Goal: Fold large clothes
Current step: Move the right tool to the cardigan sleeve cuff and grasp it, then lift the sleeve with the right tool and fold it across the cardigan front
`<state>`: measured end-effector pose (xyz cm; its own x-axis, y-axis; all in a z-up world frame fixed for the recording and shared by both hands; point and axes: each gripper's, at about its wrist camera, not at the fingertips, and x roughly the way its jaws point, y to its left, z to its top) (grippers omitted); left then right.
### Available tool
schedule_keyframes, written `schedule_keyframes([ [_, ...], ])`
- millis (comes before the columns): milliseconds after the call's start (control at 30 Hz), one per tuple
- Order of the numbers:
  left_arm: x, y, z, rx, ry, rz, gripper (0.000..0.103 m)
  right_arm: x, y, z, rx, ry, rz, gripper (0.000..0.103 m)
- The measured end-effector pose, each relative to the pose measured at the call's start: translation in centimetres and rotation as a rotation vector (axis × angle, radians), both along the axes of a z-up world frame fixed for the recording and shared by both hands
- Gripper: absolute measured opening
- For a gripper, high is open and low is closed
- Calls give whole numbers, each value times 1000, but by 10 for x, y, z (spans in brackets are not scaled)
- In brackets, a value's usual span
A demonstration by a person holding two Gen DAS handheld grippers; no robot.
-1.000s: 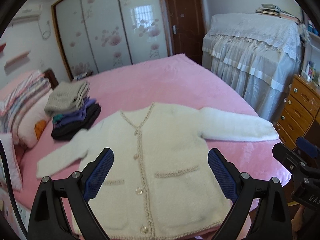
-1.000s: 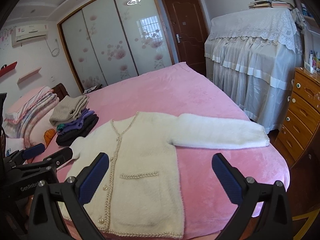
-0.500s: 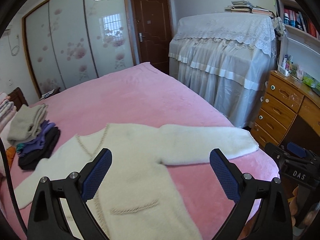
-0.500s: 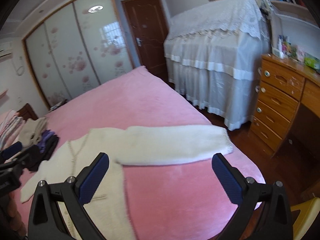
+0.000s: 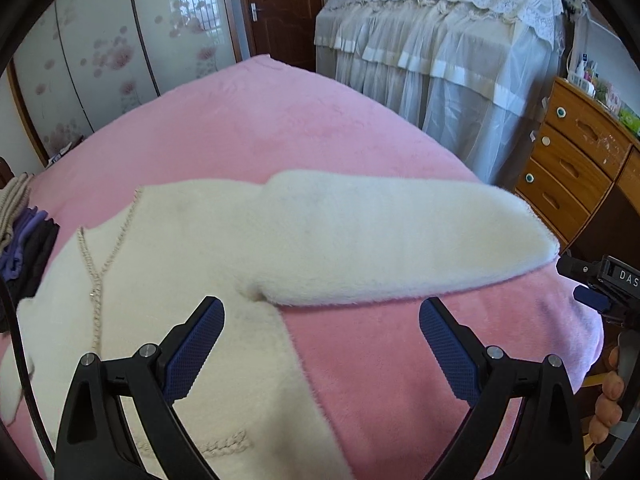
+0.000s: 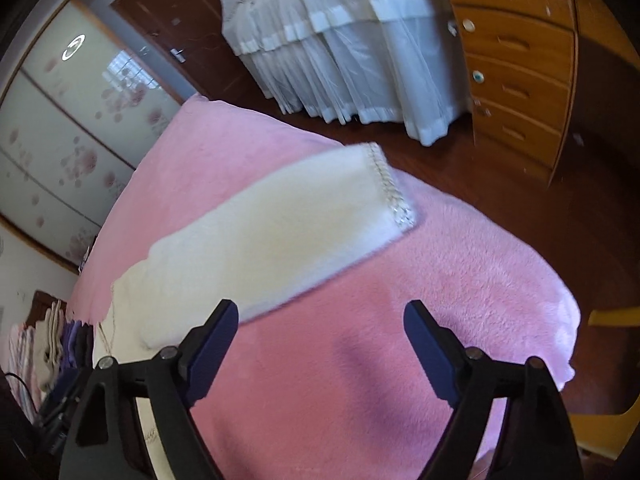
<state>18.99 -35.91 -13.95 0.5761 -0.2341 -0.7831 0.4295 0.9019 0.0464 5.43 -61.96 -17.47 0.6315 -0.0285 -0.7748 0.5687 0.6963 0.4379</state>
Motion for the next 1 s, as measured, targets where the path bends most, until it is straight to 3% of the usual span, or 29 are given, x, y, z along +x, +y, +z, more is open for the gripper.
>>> schedule_keyframes([
  [167,14,-9,-26,-17,54,-4,98,13,-23,-36,105,11,-36,77],
  [333,11,-7,-36,-11,67,-9,98,29,-36,-44,101,-30,-78,73],
  [400,8,-3,-36,-12,66,-7,98,38,-39,-44,99,-44,-81,52],
  [433,7,0,-35,-13,64,-3,98,44,-41,-46,105,-47,-76,48],
  [567,1,18,-24,-14,35,27,98,62,-40,-48,85,-34,-76,17],
  [767,-8,70,-3,-2,-21,122,98,56,-7,2,-26,-160,-25,12],
  [1000,-8,166,31,-44,-60,298,98,77,86,90,-114,-325,205,12],
])
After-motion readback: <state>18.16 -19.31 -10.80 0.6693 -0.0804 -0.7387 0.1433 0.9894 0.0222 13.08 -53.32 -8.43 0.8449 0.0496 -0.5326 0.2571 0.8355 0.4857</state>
